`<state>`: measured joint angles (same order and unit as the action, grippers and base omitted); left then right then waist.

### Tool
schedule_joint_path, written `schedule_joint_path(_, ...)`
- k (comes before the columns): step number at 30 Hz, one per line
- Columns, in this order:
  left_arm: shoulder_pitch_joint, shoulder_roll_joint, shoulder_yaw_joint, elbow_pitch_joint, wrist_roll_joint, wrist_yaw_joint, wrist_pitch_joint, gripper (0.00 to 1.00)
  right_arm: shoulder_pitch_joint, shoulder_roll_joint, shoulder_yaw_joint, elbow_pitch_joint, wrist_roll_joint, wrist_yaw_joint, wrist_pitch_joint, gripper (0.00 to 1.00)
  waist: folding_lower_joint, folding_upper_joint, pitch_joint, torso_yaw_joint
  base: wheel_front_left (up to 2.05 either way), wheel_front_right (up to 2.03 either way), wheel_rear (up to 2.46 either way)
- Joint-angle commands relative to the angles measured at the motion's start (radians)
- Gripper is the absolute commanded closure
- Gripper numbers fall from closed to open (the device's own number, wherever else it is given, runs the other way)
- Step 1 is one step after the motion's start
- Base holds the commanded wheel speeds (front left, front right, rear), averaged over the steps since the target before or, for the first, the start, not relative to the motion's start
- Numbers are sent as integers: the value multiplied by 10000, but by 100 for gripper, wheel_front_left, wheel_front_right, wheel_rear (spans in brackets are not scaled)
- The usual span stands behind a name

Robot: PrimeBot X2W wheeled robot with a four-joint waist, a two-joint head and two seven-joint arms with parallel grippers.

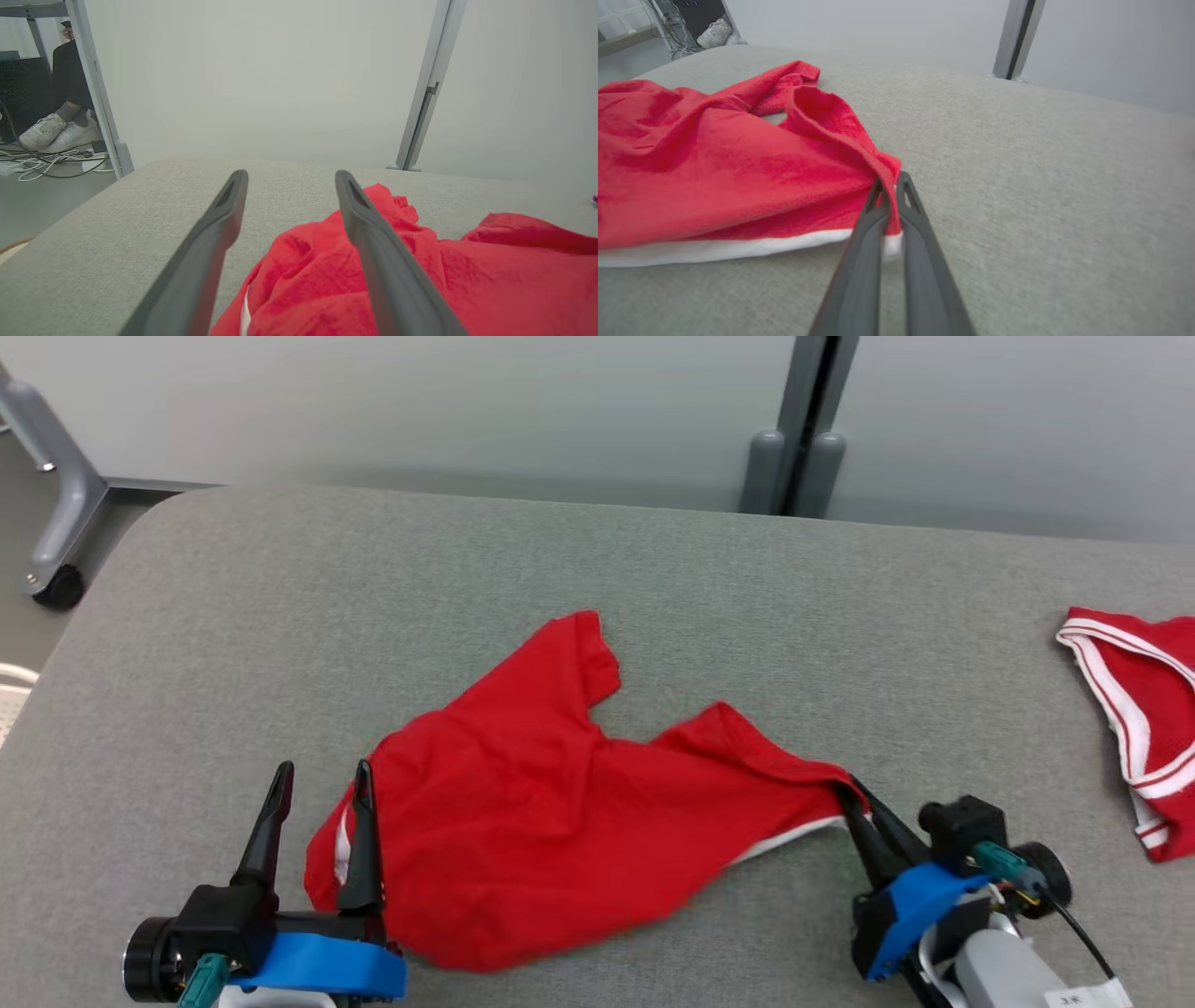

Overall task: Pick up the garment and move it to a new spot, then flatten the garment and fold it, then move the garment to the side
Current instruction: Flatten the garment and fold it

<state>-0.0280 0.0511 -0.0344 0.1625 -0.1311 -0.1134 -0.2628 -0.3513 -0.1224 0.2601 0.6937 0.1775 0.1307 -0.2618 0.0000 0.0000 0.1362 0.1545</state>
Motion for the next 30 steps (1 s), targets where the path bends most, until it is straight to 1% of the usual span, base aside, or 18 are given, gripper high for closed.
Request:
schedule_joint_path(1, 46, -11, 36, 38, -1, 24, -24, 0, 248, -181, -106, -106, 84, 3, -35, 100, 0, 0, -164, -240, 0, 0, 0)
schedule_joint_path(4, 138, -10, 28, 87, -46, 29, -22, 0, 716, -653, -519, -533, 217, 3, -35, 100, 0, 0, -249, -518, 0, 0, 0)
schedule_joint_path(8, 182, -7, 10, 114, -89, 46, -24, 0, 1573, -1090, -965, -972, 463, 3, -20, 100, 0, 0, -346, -767, 0, 0, 0)
schedule_joint_path(9, 198, -9, -4, 113, -92, 47, -24, 0, 2007, -1281, -1202, -1203, 592, 3, 60, 100, 0, 0, -385, -843, 0, 0, 0)
schedule_joint_path(11, 223, -9, 10, 120, -94, 48, -24, 0, 2439, -1386, -1461, -1415, 692, 3, 161, 100, 0, 0, -425, -893, 0, 0, 0)
schedule_joint_path(14, 258, -9, 60, 119, -99, 52, -24, 0, 2960, -1257, -1736, -1753, 833, 3, 303, 100, 0, 0, -490, -972, 0, 0, 0)
schedule_joint_path(15, 287, -9, 66, 114, -106, 54, -24, 0, 3061, -1196, -1809, -1898, 857, 3, 298, 20, 0, 0, -510, -997, 0, 0, 0)
schedule_joint_path(16, 320, -10, 66, 117, -115, 51, -24, 0, 3155, -1175, -1869, -2016, 835, 3, 283, 0, 0, 0, -542, -1016, 0, 0, 0)
schedule_joint_path(18, 387, -10, 88, 121, -116, 45, -24, 0, 3262, -1082, -2176, -2357, 658, 3, 178, 0, 0, 0, -590, -1059, 0, 0, 0)
schedule_joint_path(21, 457, -10, 126, 107, -87, 28, -24, 0, 3462, -678, -2634, -3052, 334, 4, 67, 0, 0, 0, -664, -1127, 0, 0, 0)
schedule_joint_path(23, 503, -10, 146, 98, -47, 10, -24, 0, 3518, -524, -2884, -3586, 178, 3, 14, 0, 0, 0, -710, -1166, 0, 0, 0)
schedule_joint_path(27, 618, -8, 193, 108, 17, -29, -24, 0, 3667, -109, -2962, -4646, -56, 3, -29, 0, 0, 0, -800, -1227, 0, 0, 0)
schedule_joint_path(30, 656, -10, 191, 118, 49, -46, -24, 0, 3844, 180, -2997, -5699, -124, 3, -32, 0, 0, 0, -860, -1232, 0, 0, 0)
